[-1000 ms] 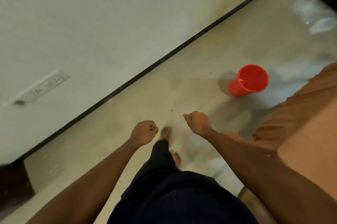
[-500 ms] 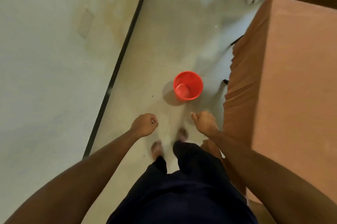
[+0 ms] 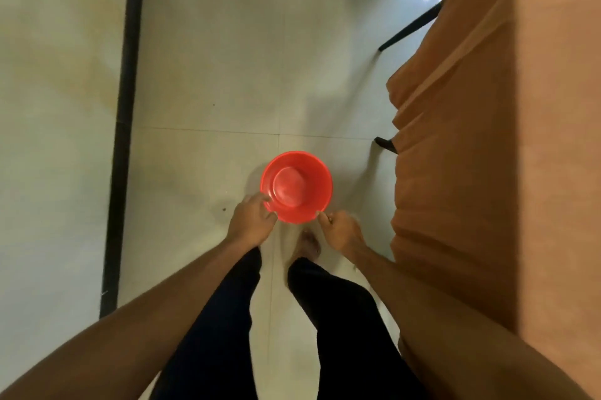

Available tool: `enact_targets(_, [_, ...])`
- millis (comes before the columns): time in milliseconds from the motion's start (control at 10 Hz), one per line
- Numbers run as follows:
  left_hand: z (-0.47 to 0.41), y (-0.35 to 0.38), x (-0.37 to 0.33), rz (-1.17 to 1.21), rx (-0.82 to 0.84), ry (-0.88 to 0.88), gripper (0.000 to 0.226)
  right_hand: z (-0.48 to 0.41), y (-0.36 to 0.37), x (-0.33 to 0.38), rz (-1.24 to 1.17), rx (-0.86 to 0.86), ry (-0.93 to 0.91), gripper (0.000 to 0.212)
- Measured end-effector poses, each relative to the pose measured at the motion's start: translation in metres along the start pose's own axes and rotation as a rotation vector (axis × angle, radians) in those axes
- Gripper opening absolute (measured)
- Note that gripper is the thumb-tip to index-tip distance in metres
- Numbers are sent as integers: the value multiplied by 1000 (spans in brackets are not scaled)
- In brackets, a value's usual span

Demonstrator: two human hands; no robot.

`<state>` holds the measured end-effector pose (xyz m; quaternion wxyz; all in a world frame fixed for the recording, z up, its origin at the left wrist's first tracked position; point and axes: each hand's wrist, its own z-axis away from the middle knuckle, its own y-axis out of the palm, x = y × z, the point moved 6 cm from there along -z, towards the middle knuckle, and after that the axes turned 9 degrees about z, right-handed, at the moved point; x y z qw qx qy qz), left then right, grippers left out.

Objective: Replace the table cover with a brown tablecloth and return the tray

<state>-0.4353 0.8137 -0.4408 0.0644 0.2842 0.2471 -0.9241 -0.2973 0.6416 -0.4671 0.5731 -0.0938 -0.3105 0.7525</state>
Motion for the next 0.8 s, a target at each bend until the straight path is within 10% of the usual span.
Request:
enact_targets(100, [-99, 24, 32, -94, -57, 27, 66, -106, 25, 9, -83, -29, 15, 55])
enact_targets(300, [-232, 41, 80, -12, 27, -115, 24, -247, 84, 30, -44, 48, -24, 39])
enact_targets(800, [-207, 21, 94, 156, -37, -121, 29, -216, 92, 16, -349, 9, 156, 24])
